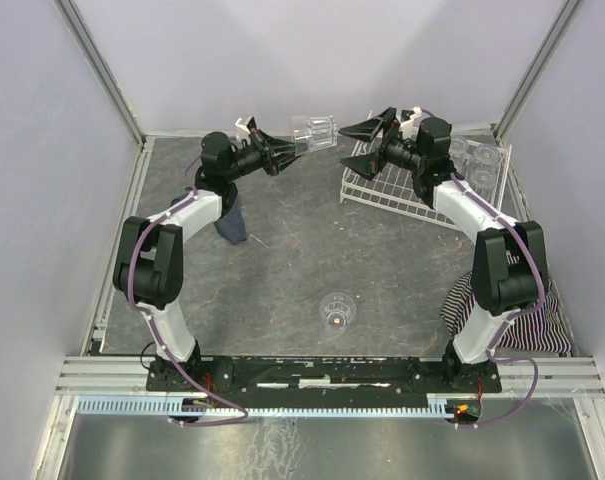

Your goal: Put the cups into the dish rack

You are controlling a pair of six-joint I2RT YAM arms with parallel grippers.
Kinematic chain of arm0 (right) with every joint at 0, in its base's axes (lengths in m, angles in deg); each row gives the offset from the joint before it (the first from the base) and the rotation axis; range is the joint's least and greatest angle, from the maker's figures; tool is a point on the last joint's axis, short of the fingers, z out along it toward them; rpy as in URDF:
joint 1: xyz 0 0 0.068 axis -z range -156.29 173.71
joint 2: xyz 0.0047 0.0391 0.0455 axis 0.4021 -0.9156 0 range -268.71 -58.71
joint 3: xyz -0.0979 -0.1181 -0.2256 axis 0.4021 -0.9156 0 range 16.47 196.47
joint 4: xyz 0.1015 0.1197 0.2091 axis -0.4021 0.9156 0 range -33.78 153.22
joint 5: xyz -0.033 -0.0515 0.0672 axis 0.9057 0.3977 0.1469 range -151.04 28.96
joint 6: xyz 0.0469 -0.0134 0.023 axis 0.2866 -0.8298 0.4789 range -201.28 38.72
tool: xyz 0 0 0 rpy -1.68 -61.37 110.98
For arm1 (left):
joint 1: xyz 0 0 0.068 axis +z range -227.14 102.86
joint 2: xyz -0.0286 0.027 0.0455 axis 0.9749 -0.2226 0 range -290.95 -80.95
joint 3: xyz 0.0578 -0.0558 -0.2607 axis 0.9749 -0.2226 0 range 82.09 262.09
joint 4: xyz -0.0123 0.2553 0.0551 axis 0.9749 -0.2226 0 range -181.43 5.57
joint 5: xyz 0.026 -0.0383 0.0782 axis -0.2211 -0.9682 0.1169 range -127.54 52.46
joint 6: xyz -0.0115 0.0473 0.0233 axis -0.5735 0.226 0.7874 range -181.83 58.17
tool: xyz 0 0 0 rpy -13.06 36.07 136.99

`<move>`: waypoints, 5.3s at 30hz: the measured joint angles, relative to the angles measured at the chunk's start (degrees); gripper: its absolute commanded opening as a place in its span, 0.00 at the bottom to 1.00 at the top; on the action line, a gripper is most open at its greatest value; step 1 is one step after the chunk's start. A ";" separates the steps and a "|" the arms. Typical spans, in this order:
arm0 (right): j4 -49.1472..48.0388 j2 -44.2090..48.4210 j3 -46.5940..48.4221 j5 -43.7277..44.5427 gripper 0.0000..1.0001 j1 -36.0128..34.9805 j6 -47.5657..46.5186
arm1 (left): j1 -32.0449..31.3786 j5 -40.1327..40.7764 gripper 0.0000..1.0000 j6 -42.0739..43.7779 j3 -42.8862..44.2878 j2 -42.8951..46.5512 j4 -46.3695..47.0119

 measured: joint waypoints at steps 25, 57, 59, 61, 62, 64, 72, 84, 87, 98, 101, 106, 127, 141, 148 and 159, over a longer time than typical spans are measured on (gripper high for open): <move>-12.37 -2.82 0.90 0.15 1.00 -3.74 9.81 | -0.57 -0.46 0.03 -1.99 -0.55 -1.40 -0.07; -10.82 -5.05 3.15 3.19 0.73 -5.27 7.80 | -0.70 -1.38 0.03 -1.38 -0.20 -1.40 -2.73; -10.73 -5.25 3.15 3.61 0.60 -5.27 7.72 | -0.76 -1.33 0.03 -1.38 -0.24 -1.40 -2.71; -10.47 -5.27 3.15 3.72 0.49 -5.25 7.63 | -0.76 -1.27 0.03 -1.31 -0.35 -1.40 -2.49; -10.25 -5.27 3.15 3.85 0.44 -5.25 7.61 | -0.74 -1.22 0.03 -1.20 -0.39 -1.40 -2.43; -9.57 -5.27 3.17 4.04 0.38 -5.27 7.02 | -0.74 -1.16 0.05 -1.01 -0.55 -1.40 -2.58; 3.17 -5.27 9.46 5.42 0.28 -5.25 -3.93 | -0.81 -0.76 0.46 1.62 -0.09 -1.40 -5.01; 22.95 -5.27 20.33 10.27 0.26 3.52 -21.07 | -0.85 1.20 0.92 19.85 16.65 -7.61 -24.83; 28.87 -5.27 23.65 12.63 0.25 5.88 -26.23 | -1.36 3.82 0.92 29.77 26.84 -12.22 -36.79; 51.63 -7.21 39.52 28.13 0.25 6.99 -50.73 | -6.54 17.42 0.78 57.61 51.08 -23.58 -66.05; 55.01 -7.80 40.13 31.06 0.25 6.93 -54.27 | -8.74 20.33 0.78 61.96 55.93 -26.73 -70.25; 58.53 -9.25 40.30 34.14 0.25 6.97 -57.13 | -11.67 24.09 0.78 66.75 58.60 -28.65 -74.10; 61.86 -10.91 41.48 38.01 0.23 8.48 -59.39 | -19.28 43.69 0.26 76.35 76.02 -40.02 -81.61; 61.94 -10.91 41.48 39.10 0.22 8.48 -59.87 | -21.40 49.27 0.14 76.81 63.17 -32.87 -75.95; 63.58 -12.22 43.63 42.73 0.21 7.69 -63.25 | -21.46 51.23 0.14 76.37 48.28 -22.95 -75.12; 65.99 -16.68 49.35 49.79 0.20 -0.37 -69.51 | -22.36 51.23 0.14 72.94 40.68 -17.20 -76.50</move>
